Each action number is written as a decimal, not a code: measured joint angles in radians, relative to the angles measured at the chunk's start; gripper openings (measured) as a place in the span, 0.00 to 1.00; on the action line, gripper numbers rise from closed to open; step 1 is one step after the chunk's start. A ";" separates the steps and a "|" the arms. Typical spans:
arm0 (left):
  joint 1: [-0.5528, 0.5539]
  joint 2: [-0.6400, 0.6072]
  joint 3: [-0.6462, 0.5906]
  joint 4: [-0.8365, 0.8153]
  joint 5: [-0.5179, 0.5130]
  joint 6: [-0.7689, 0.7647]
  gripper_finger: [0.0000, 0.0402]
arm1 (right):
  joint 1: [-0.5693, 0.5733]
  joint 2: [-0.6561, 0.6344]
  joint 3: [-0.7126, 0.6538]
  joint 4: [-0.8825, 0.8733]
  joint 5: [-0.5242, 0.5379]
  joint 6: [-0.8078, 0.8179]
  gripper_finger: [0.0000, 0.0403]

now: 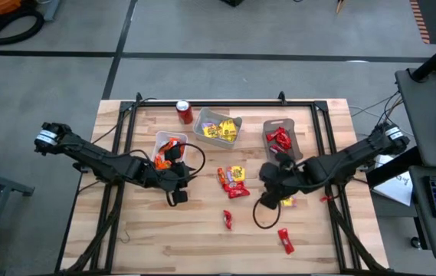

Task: Sort candy
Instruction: Put the yellow candy into the gray bin, then put the orange chocolate into the white bin

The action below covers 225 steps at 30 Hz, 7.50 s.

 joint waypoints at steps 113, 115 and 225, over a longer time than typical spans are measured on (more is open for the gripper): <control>-0.159 -0.165 -0.020 -0.103 -0.132 -0.123 0.22 | -0.595 0.183 -0.218 0.979 0.060 -0.245 0.08; -0.159 -0.165 -0.021 -0.125 -0.132 -0.132 0.22 | -0.619 0.233 -0.186 0.955 0.054 -0.245 0.08; 0.226 0.598 -0.026 0.794 0.371 0.473 0.52 | 0.041 -0.111 -0.208 -0.114 -0.058 0.245 0.56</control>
